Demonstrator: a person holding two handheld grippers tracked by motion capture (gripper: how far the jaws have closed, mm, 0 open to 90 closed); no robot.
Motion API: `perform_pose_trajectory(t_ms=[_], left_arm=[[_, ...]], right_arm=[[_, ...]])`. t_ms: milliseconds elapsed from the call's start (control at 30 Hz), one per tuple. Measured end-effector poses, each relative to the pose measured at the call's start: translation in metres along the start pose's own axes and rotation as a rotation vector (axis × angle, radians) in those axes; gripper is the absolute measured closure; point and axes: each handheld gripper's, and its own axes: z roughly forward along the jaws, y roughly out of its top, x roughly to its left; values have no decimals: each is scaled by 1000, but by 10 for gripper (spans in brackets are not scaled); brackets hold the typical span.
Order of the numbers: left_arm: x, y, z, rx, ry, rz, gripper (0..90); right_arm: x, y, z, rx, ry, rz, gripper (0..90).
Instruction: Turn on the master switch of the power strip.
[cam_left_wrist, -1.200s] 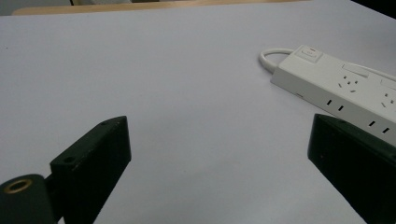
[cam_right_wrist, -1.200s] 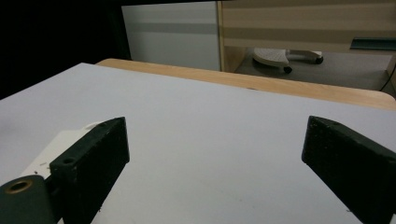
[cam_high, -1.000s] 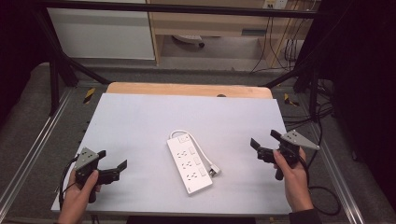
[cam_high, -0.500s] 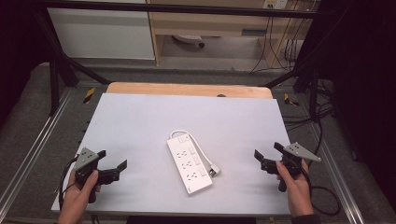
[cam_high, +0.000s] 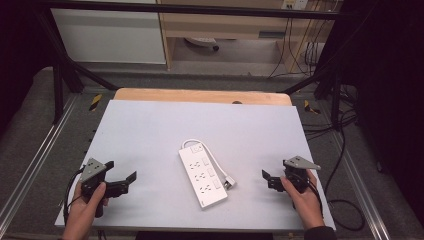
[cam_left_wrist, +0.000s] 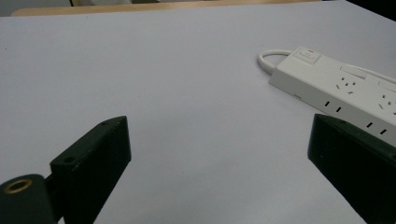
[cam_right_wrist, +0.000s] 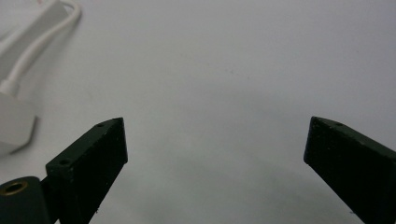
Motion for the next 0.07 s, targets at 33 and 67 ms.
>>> perform_pose_trajectory(t_ms=[33, 67], left_arm=[[0, 0, 0, -1, -1, 0, 60], [0, 0, 0, 0, -1, 1, 60]], right_arm=[[1, -1, 2, 17, -8, -5, 65], [2, -1, 4, 34, -16, -8, 63]])
